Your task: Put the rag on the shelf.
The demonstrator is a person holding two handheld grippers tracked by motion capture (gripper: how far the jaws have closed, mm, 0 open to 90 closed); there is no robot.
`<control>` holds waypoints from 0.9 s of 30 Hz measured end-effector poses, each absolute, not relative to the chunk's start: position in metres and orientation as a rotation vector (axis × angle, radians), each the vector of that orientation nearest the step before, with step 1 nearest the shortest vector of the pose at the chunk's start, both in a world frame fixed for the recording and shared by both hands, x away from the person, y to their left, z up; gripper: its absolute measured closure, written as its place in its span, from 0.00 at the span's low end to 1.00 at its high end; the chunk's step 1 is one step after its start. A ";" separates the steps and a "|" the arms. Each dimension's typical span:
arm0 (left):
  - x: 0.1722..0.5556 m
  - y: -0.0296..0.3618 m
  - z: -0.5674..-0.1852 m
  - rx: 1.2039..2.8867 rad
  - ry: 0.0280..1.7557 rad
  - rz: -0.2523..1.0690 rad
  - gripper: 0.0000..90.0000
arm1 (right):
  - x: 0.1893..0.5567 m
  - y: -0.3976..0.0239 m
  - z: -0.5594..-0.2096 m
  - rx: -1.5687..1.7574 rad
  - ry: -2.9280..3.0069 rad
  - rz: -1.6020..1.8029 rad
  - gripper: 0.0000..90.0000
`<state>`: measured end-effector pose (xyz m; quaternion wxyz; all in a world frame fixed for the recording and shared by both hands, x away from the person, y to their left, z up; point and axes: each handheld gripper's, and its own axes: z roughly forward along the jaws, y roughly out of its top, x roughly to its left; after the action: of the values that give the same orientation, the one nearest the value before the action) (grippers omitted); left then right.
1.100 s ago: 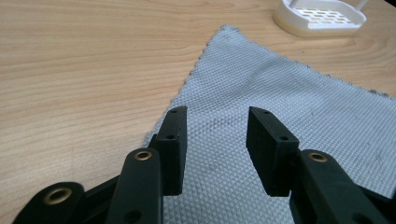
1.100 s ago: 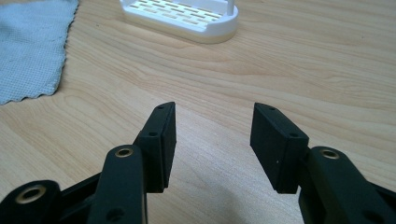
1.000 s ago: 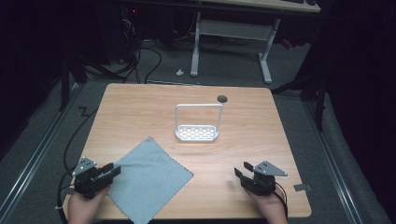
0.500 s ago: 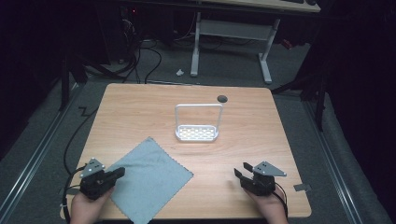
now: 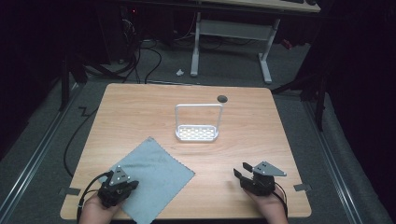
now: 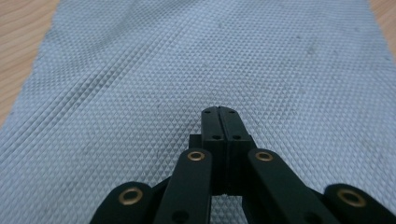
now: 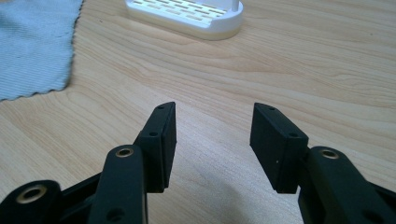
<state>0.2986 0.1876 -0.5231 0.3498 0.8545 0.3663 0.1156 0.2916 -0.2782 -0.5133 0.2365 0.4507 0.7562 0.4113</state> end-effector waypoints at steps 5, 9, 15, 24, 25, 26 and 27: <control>0.302 0.156 -0.527 2.168 0.888 0.202 1.00 | 0.293 -0.275 -0.514 1.233 2.083 1.118 0.58; 0.299 0.134 -0.528 2.177 0.823 0.172 0.98 | 0.294 -0.273 -0.516 1.225 2.094 1.118 0.58; 0.293 0.140 -0.513 2.053 0.836 0.234 0.94 | 0.293 -0.268 -0.516 1.220 2.108 1.128 0.59; 0.299 0.202 -0.521 2.003 1.033 0.302 0.88 | 0.293 -0.234 -0.516 1.095 2.217 1.149 0.73; 0.299 0.205 -0.521 1.992 1.045 0.308 0.88 | 0.294 -0.228 -0.515 1.076 2.236 1.162 0.79; 0.298 0.207 -0.521 1.984 1.055 0.315 0.88 | 0.295 -0.216 -0.513 1.039 2.280 1.175 0.91; 0.297 0.209 -0.521 1.988 1.057 0.321 0.88 | 0.295 -0.216 -0.513 1.039 2.280 1.175 0.91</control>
<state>0.2970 0.2089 -0.5210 0.4200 0.7933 0.4217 0.1280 0.2946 -0.2161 -0.5133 0.1859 0.3689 0.8094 0.4173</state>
